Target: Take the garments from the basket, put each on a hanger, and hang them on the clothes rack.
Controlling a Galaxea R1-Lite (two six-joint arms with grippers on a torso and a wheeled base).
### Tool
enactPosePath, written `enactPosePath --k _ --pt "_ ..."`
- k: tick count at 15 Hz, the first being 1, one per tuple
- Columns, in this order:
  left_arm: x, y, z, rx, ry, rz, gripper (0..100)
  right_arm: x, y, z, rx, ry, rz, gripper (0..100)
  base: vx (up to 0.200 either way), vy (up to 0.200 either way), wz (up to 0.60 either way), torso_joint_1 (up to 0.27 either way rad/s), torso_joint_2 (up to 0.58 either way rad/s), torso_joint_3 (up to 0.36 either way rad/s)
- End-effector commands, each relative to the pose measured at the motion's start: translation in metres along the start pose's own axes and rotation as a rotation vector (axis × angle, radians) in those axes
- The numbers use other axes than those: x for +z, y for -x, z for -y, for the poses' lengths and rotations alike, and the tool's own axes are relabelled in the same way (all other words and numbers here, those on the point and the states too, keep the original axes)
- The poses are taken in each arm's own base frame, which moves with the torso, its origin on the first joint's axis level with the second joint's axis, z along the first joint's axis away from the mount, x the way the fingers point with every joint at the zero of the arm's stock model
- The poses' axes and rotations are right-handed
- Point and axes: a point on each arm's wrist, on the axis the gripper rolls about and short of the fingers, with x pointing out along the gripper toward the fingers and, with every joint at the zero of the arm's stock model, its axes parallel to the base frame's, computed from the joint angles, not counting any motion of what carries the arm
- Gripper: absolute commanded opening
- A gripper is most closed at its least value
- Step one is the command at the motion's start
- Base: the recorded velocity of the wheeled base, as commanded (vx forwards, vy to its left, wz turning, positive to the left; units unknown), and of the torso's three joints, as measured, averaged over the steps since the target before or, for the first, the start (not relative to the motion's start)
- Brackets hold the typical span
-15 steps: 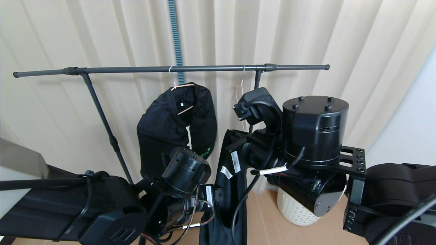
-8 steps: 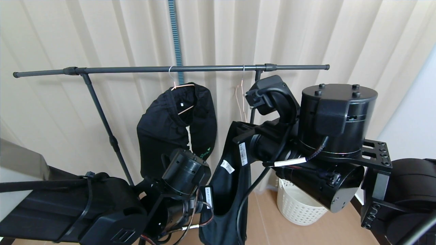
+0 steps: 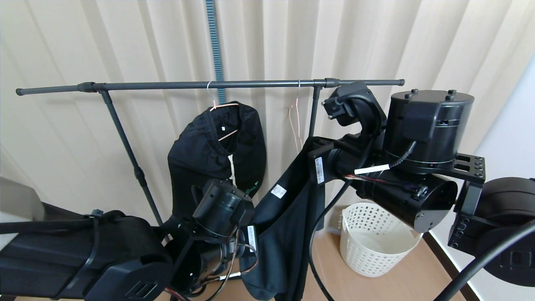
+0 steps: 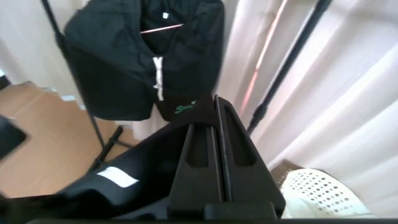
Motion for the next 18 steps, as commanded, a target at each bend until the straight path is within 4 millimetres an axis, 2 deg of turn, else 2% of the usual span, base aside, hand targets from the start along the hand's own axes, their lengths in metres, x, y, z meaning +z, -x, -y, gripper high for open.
enactPosePath --k 1,5,8,12,15,18 --pt "0.009 0.012 -0.003 -0.015 0.019 0.034 0 -0.004 -0.004 0.012 -0.036 0.028 -0.015 0 0.0 0.0 0.0 0.0 0.0 0.0" --pt "0.029 0.028 -0.012 -0.026 0.029 0.099 0 -0.019 -0.004 0.02 -0.107 0.16 -0.074 0 0.0 0.0 0.0 0.0 0.0 0.0" --pt "0.061 0.042 -0.014 -0.012 -0.059 0.162 0 -0.021 0.004 0.028 -0.142 0.221 -0.096 0 0.0 0.0 0.0 0.0 0.0 0.0" --pt "0.102 0.066 0.002 0.005 -0.093 0.148 0 -0.025 0.016 0.034 -0.141 0.304 -0.117 0 0.0 0.0 0.0 0.0 0.0 0.0" --pt "0.118 0.062 0.014 0.014 -0.102 0.129 0 -0.018 0.018 0.036 -0.146 0.291 -0.091 0 0.0 0.0 0.0 0.0 0.0 0.0" --pt "0.119 0.057 0.016 0.019 -0.142 0.124 0 -0.014 0.016 0.043 -0.172 0.277 -0.081 0 0.0 0.0 0.0 0.0 0.0 0.0"
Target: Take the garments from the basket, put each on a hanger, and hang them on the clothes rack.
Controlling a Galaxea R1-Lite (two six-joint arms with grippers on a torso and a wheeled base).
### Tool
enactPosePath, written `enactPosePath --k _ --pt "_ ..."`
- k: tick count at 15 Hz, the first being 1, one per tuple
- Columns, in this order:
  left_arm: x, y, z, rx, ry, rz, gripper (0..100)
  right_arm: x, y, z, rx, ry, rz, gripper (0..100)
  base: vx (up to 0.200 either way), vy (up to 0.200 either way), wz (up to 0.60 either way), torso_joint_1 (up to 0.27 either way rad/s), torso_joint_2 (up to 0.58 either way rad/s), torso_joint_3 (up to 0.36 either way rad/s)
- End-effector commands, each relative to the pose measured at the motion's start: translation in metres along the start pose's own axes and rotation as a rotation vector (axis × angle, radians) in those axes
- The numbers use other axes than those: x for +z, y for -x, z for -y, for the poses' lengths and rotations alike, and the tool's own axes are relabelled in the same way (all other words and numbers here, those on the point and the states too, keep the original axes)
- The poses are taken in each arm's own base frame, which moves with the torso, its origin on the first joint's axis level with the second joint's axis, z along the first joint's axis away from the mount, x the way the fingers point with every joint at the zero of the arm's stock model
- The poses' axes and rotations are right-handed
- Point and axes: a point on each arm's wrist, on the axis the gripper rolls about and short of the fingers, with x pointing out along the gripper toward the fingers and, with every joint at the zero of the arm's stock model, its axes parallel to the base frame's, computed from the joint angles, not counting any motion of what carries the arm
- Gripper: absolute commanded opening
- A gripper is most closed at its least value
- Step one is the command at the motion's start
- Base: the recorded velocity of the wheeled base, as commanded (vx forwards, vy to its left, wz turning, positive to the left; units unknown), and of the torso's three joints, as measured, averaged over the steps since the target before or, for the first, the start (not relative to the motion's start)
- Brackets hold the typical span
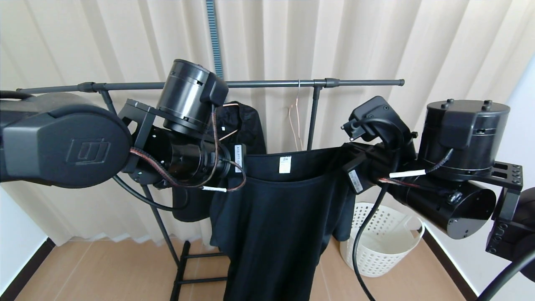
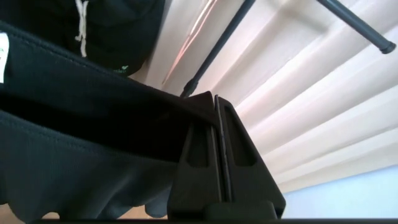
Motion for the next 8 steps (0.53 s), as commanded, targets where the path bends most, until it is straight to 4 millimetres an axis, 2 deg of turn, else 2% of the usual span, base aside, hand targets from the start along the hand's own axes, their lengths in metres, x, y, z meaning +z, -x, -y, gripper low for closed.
enactPosePath --k 1,4,8 --pt "-0.001 -0.006 0.002 0.003 -0.004 -0.008 0 0.002 -0.002 0.01 -0.031 -0.014 0.003 0 0.0 0.0 0.0 0.0 0.0 0.0" --pt "0.001 -0.005 0.002 0.0 -0.002 0.002 0 0.001 -0.003 0.015 -0.045 -0.018 -0.002 0 0.0 0.0 0.0 0.0 0.0 0.0" --pt "0.018 -0.002 0.001 -0.022 0.018 0.05 0 -0.004 0.012 0.019 -0.029 0.01 -0.011 0 0.0 0.0 0.0 0.0 0.0 0.0"
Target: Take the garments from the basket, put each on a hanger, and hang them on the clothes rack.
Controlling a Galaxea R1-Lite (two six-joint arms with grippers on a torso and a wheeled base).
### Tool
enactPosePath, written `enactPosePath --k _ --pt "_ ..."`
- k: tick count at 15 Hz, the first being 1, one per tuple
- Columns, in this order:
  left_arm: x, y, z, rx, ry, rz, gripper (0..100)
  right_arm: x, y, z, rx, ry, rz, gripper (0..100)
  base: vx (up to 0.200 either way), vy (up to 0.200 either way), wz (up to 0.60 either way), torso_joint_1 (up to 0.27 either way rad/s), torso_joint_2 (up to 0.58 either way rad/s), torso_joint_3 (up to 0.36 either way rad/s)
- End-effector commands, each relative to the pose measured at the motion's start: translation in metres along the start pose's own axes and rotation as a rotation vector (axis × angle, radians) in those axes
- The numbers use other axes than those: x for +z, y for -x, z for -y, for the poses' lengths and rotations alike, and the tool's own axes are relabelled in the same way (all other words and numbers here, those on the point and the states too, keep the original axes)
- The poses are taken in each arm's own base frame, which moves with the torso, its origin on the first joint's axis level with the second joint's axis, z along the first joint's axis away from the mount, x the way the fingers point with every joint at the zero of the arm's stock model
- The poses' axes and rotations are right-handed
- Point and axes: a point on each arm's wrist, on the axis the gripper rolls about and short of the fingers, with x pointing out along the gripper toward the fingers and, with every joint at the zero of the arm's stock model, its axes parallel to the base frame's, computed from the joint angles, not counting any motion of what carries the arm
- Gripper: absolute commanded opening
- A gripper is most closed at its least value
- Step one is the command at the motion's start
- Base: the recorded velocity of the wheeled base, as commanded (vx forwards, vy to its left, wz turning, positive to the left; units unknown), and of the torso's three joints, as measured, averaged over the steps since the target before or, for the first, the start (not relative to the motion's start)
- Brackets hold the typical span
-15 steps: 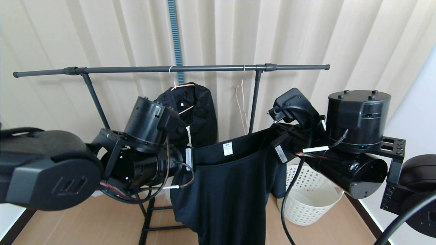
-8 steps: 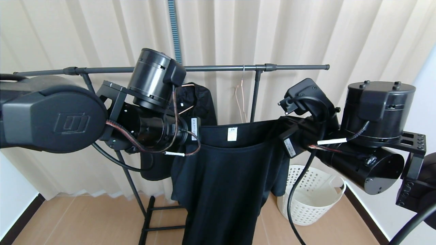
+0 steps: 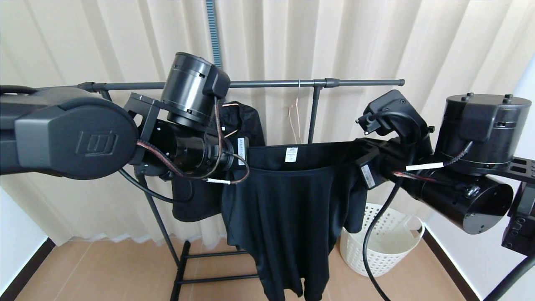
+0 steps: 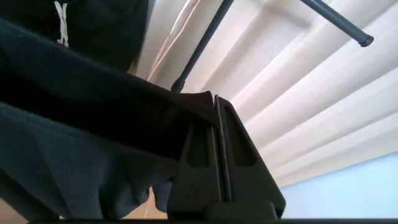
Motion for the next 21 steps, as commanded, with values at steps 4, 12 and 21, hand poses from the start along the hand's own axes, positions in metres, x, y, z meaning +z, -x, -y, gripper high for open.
enactPosePath --k 4,12,21 --pt "0.033 -0.007 0.007 -0.09 0.0 0.074 0 -0.006 0.055 -0.011 0.165 0.141 -0.036 0 0.0 0.0 0.0 0.0 0.0 0.0" --pt "0.066 -0.022 0.035 -0.279 -0.024 0.151 0 0.007 0.082 -0.111 0.47 0.009 -0.045 0 0.0 0.0 0.0 0.0 0.0 0.0" --pt "0.067 -0.025 0.029 -0.336 -0.02 0.121 0 0.037 0.047 -0.137 0.425 -0.351 -0.079 0 0.0 0.0 0.0 0.0 0.0 0.0"
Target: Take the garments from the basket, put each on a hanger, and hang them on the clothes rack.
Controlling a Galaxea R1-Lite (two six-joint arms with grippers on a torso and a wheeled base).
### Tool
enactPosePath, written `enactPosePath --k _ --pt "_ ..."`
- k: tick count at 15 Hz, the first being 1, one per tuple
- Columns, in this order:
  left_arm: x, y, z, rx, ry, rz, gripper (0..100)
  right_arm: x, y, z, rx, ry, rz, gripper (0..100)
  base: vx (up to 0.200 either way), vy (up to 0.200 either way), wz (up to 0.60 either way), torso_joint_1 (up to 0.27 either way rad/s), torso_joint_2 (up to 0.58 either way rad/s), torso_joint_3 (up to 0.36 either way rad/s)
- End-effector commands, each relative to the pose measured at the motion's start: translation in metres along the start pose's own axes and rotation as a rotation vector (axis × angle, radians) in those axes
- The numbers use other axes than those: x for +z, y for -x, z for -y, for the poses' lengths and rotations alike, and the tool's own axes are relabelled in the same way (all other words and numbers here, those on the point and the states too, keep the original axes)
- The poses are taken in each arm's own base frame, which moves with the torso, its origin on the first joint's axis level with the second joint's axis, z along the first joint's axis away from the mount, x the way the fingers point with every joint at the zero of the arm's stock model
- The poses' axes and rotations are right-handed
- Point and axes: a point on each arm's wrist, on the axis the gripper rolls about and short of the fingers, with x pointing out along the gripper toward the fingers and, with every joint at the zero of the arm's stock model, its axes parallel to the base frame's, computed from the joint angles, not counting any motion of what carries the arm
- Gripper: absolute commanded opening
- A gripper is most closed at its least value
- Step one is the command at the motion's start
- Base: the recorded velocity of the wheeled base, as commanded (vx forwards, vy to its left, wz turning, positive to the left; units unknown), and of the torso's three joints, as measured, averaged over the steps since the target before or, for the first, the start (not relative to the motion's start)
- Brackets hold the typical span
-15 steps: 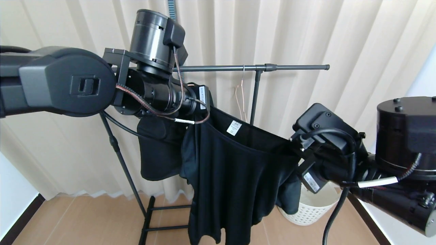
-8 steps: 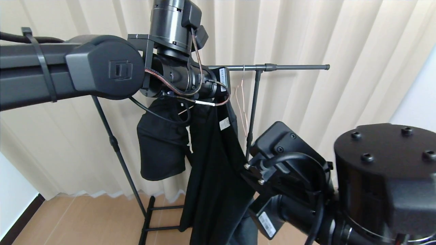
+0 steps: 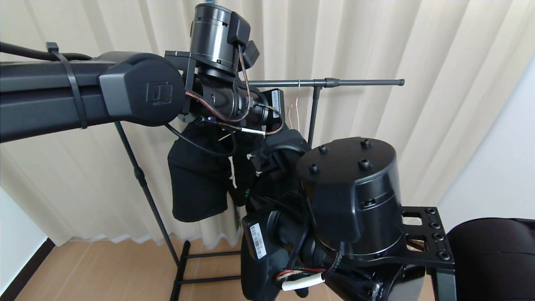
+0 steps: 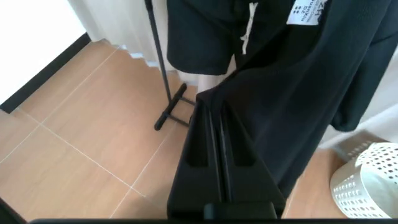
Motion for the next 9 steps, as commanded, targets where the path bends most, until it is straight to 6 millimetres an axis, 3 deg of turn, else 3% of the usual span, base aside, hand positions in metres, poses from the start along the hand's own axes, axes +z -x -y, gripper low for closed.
enactPosePath --k 1,5,9 --pt "0.003 0.004 -0.003 0.007 0.004 0.01 0 0.005 0.001 0.014 -0.033 0.017 0.001 0 0.0 0.0 0.0 0.0 0.0 0.0" --pt "0.003 0.005 -0.018 0.124 -0.054 -0.01 0 0.007 0.009 0.072 -0.183 0.212 -0.08 0 0.0 0.0 0.0 0.0 0.0 0.0" --pt "-0.013 0.025 -0.026 0.21 -0.143 -0.206 0 0.023 -0.008 0.126 -0.363 0.174 -0.071 0 0.0 0.0 0.0 0.0 0.0 0.0"
